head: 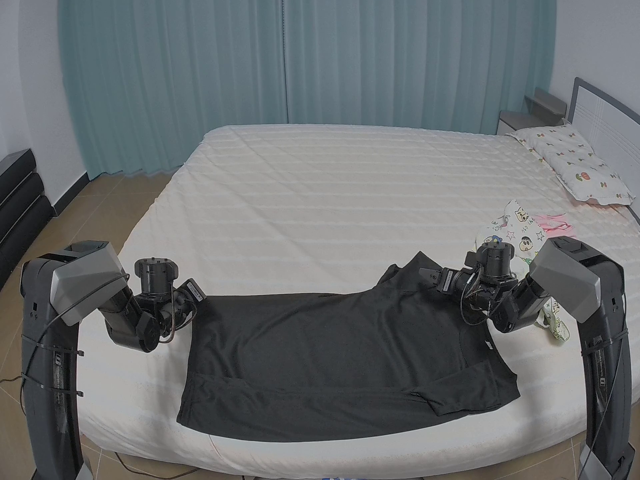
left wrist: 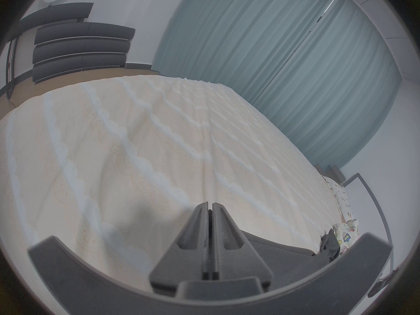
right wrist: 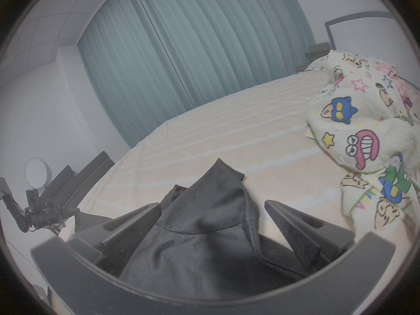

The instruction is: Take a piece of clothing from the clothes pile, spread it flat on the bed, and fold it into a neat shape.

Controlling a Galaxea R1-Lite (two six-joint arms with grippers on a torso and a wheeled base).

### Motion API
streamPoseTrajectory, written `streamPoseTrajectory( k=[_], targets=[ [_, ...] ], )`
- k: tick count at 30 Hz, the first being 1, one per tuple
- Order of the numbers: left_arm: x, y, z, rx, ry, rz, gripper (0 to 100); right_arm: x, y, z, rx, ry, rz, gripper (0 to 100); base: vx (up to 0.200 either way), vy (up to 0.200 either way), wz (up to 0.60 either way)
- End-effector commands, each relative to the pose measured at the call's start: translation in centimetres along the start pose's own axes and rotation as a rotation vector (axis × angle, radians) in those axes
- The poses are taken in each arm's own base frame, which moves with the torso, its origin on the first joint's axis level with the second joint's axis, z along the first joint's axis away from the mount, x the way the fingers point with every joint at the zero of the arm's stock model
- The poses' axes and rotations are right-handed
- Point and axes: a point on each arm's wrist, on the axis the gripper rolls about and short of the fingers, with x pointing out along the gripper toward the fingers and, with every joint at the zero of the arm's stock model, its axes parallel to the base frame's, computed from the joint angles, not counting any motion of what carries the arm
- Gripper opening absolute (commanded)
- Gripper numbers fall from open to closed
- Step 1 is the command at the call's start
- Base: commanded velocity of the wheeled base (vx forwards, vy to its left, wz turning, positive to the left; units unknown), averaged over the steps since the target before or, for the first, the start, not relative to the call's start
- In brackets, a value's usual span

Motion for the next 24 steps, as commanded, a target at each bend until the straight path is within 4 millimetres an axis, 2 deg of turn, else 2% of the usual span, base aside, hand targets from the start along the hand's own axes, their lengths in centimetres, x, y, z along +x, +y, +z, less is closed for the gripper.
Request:
streamPoseTrajectory(
  k=[1,8,15,16,24],
  targets=[
    [-0.1,0.4,0.3,-0.006,-0.004,0.01,0,1.4,-0.1,-0.2,-0.028,0.004,0.003,100,0.0,0.0,0.0],
    [0.0,0.5,0.3,-0.007,-0.003,0.012,0,2.0,-0.2,0.0,-0.028,0.022,-0.005,100,0.0,0.0,0.0],
    [0.0,0.6,0.2,-0.006,-0.001,0.014,0,2.6,-0.6,-0.9,-0.026,0.037,-0.009,100,0.0,0.0,0.0],
    [0.0,0.5,0.3,-0.007,-0.003,0.012,0,2.5,-0.6,-0.9,-0.027,0.035,-0.01,0,0.0,0.0,0.0],
    [0.0,0.6,0.3,-0.007,-0.004,0.013,0,1.2,-0.4,0.9,-0.024,-0.001,-0.005,0,0.0,0.0,0.0]
  ],
)
